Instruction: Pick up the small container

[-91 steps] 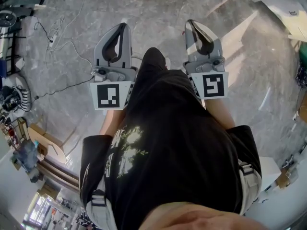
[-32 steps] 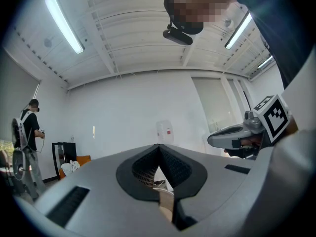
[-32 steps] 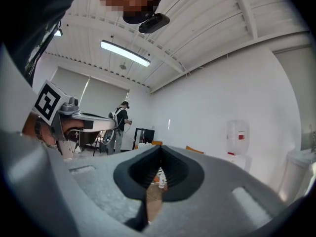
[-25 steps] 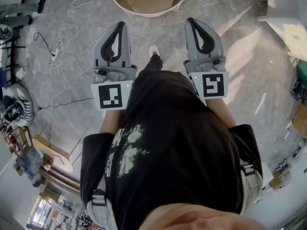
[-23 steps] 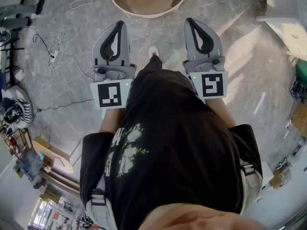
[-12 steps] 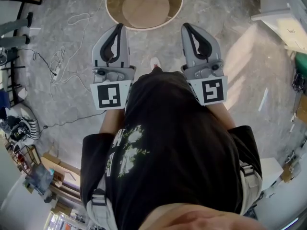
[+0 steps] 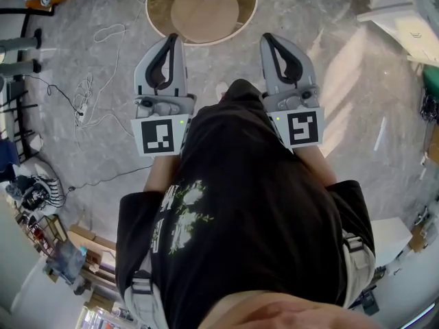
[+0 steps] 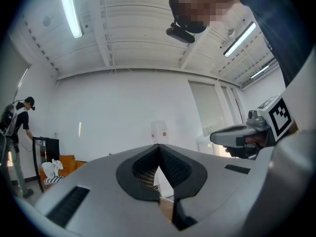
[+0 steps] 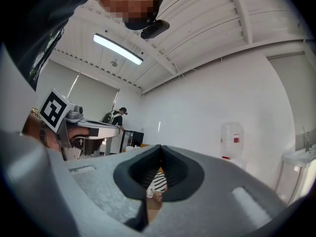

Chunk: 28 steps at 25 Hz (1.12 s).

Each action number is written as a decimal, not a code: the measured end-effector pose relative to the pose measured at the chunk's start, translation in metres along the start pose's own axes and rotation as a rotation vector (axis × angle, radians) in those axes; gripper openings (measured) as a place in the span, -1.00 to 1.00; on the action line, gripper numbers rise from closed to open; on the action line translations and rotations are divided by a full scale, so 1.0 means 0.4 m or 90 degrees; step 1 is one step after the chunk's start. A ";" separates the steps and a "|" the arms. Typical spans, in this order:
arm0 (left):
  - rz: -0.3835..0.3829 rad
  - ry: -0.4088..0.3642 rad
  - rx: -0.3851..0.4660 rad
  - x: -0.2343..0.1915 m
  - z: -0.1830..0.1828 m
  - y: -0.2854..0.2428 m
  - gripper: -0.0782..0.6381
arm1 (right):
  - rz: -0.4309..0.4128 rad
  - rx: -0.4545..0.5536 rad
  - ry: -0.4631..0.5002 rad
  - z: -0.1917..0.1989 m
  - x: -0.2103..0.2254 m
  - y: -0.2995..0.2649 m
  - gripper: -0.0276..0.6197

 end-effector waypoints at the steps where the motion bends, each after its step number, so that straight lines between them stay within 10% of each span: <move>1: 0.003 0.001 -0.002 0.000 0.004 -0.009 -0.78 | 0.002 -0.002 0.001 0.003 0.005 -0.007 -0.92; 28: -0.148 -0.034 0.001 -0.087 -0.048 -0.527 -0.78 | -0.155 0.029 0.026 0.046 0.440 -0.465 -0.92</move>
Point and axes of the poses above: the fingertips, and each gripper's own axes: y backward along the fingers, x to its right, z out of its underside, the point moved 4 cm from there along y, backward along the fingers
